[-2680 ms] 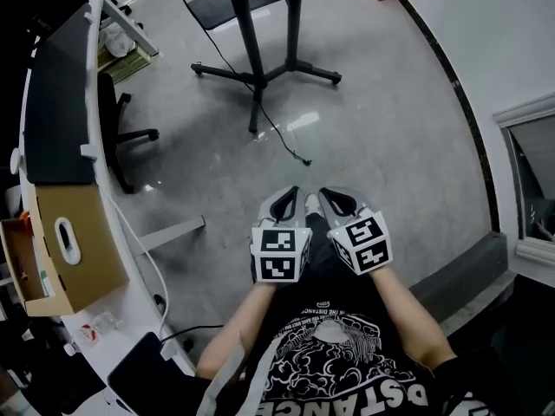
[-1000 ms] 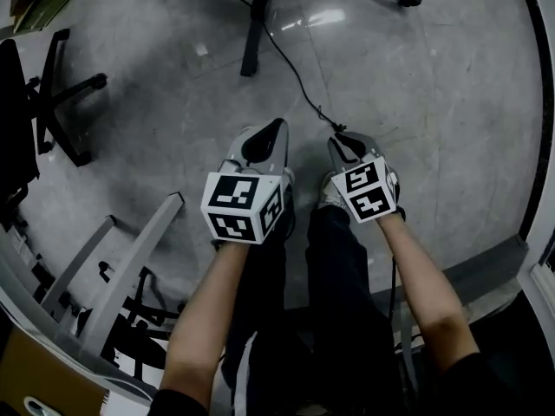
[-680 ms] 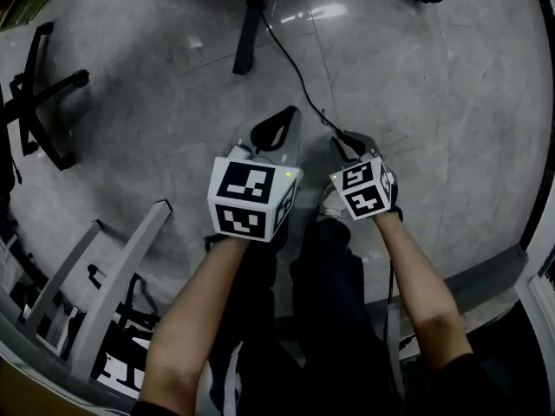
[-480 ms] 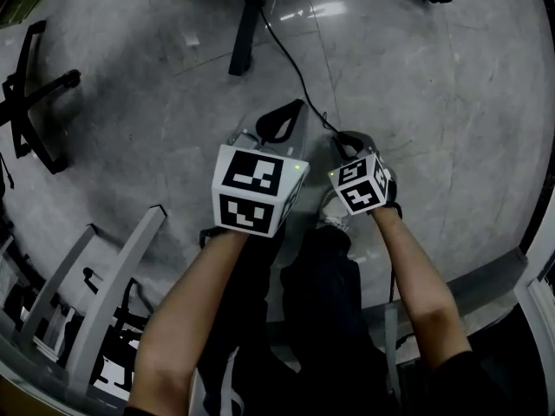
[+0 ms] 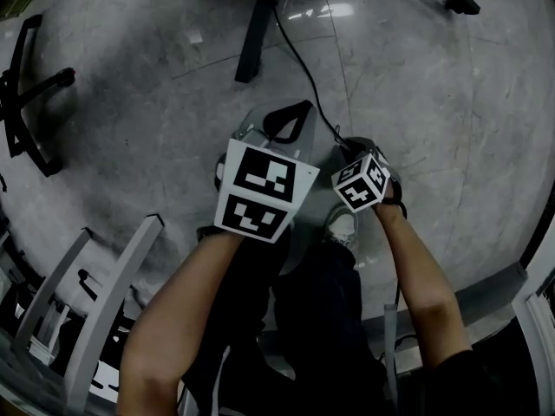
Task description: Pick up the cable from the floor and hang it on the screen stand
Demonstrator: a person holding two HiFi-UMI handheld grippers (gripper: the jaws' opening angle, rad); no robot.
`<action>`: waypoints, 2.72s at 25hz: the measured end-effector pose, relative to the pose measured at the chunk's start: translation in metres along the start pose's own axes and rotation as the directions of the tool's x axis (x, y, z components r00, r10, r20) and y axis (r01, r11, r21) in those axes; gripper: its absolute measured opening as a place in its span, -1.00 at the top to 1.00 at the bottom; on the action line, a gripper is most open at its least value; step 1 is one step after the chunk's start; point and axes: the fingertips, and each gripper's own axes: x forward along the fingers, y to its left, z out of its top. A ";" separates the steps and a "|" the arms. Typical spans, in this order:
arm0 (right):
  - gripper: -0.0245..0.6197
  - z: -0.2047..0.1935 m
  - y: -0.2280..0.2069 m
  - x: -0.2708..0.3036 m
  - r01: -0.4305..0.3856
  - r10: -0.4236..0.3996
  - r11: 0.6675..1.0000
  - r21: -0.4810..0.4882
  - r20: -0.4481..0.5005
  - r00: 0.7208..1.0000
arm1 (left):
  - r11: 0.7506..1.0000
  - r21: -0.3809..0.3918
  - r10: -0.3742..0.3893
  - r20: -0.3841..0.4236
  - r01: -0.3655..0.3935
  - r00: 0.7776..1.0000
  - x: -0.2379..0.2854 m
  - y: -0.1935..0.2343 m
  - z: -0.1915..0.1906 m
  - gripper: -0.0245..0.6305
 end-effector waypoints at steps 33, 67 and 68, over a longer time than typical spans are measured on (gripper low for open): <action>0.87 0.024 0.005 -0.195 0.095 -0.084 0.953 -0.287 0.051 0.995 | 0.991 -0.044 0.126 0.058 -0.124 0.990 -0.136 -0.053 0.074 0.92; 0.87 0.232 -0.046 -0.859 0.748 -0.387 0.630 -0.209 0.750 0.536 | 0.940 0.168 0.197 0.444 -0.297 0.874 -0.376 -0.166 0.327 0.73; 0.87 0.235 -0.045 -0.875 0.762 -0.389 0.613 -0.207 0.760 0.520 | 0.937 0.176 0.195 0.454 -0.302 0.869 -0.379 -0.170 0.335 0.72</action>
